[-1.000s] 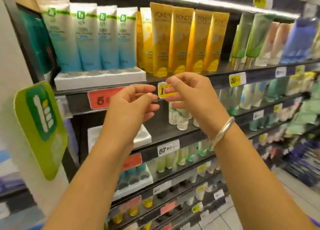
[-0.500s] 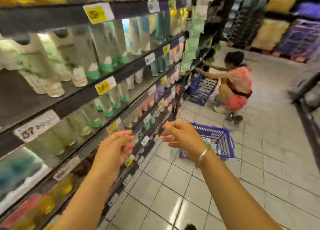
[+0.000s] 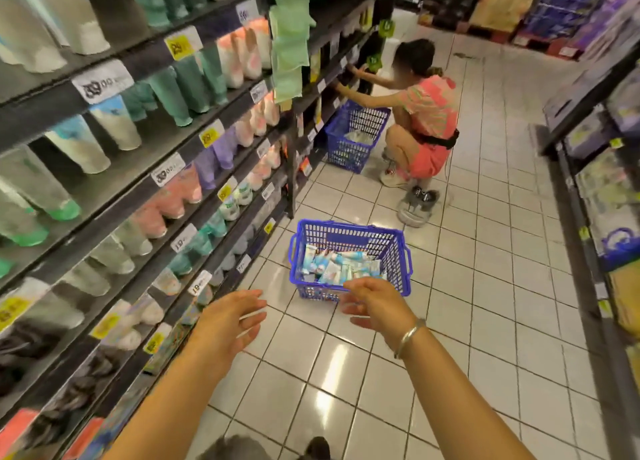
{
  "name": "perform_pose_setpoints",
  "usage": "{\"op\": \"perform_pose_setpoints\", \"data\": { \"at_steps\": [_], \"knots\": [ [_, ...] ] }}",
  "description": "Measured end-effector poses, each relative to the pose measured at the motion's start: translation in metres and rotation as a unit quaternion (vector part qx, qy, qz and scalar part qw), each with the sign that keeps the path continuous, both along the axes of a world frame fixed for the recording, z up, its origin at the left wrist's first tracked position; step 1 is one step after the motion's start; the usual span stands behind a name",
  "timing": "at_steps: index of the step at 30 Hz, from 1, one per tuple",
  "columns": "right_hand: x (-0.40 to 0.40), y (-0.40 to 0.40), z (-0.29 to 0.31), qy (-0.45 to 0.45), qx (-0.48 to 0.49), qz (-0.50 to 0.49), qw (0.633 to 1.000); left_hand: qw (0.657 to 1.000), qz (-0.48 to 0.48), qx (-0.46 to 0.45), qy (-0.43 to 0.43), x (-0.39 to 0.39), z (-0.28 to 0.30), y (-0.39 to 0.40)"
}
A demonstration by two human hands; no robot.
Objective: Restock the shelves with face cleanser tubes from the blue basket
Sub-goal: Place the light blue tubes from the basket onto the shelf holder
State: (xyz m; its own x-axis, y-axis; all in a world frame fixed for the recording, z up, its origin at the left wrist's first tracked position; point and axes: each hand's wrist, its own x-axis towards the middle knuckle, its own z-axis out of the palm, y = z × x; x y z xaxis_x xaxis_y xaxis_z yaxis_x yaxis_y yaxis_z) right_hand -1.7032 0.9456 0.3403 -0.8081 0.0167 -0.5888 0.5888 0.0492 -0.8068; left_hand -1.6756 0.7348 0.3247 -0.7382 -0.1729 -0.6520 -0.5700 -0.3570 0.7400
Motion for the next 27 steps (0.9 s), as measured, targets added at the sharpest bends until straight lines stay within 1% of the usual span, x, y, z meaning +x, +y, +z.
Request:
{"op": "perform_pose_setpoints", "data": {
  "at_steps": [5,10,13,17,20,22,24,27],
  "knots": [
    [-0.050,0.066,-0.027,-0.033,-0.020,-0.065,0.997,0.999,-0.014,-0.020,-0.044,-0.057,-0.027,0.051],
    [-0.095,0.101,-0.059,-0.061,-0.009,-0.102,0.993,0.993,-0.042,-0.031,-0.102,-0.109,-0.060,0.085],
    [-0.134,0.113,-0.077,-0.071,-0.009,-0.120,0.990,0.991,-0.061,-0.020,-0.119,-0.155,-0.079,0.103],
    [-0.186,0.118,-0.102,-0.088,0.013,-0.142,0.986,0.989,-0.091,-0.024,-0.117,-0.226,-0.102,0.110],
    [-0.233,0.129,-0.115,-0.103,0.039,-0.148,0.983,0.984,-0.139,-0.025,-0.109,-0.284,-0.115,0.118],
    [-0.268,0.140,-0.125,-0.105,0.039,-0.156,0.981,0.982,-0.155,-0.034,-0.106,-0.325,-0.125,0.127],
    [-0.294,0.147,-0.143,-0.115,0.035,-0.165,0.979,0.977,-0.169,-0.044,-0.123,-0.356,-0.140,0.137],
    [-0.304,0.151,-0.186,-0.151,0.039,-0.168,0.973,0.972,-0.150,-0.018,-0.182,-0.374,-0.168,0.146]
  ]
}}
